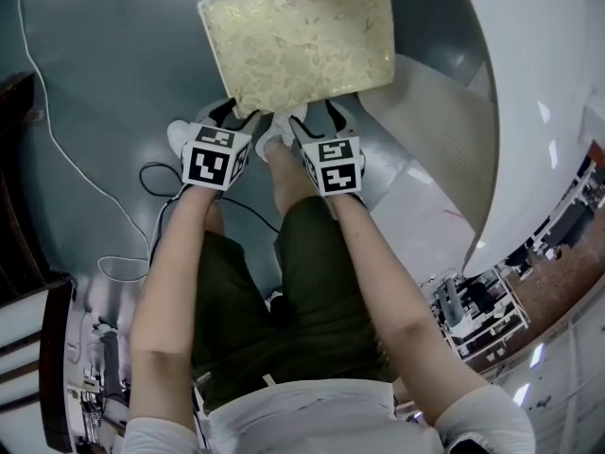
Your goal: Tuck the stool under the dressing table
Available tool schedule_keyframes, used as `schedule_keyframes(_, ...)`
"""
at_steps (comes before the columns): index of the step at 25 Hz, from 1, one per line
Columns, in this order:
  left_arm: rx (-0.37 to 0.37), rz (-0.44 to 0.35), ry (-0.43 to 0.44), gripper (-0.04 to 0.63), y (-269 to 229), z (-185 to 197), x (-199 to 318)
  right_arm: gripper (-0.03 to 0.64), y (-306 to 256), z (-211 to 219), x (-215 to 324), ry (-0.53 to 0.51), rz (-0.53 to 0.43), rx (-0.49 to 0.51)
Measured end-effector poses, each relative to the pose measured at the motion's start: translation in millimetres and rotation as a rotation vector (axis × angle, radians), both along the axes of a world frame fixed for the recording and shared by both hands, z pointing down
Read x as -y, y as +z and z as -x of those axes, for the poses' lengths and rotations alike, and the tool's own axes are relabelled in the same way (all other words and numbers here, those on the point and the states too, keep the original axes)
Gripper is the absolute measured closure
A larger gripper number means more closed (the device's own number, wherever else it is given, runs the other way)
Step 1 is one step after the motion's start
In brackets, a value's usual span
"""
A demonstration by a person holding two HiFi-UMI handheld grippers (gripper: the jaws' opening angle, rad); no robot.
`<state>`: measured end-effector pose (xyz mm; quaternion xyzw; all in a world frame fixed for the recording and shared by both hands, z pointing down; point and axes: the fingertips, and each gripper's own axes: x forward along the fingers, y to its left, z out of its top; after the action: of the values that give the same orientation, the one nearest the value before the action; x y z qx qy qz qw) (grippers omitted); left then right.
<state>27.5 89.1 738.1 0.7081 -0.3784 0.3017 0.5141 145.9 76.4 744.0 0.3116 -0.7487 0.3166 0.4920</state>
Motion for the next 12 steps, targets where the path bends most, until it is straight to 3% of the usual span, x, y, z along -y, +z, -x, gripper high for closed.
schedule_keyframes(8,-0.044,-0.052,0.007,0.401,5.4,-9.0,-1.0,0.293,8.4,4.1,-13.0,0.004,-0.003,-0.022)
schedule_keyframes(12,-0.042,-0.084,0.016,0.407,0.7,-48.6,34.7,0.293,3.5,-33.0,5.5,0.016,-0.005,-0.035)
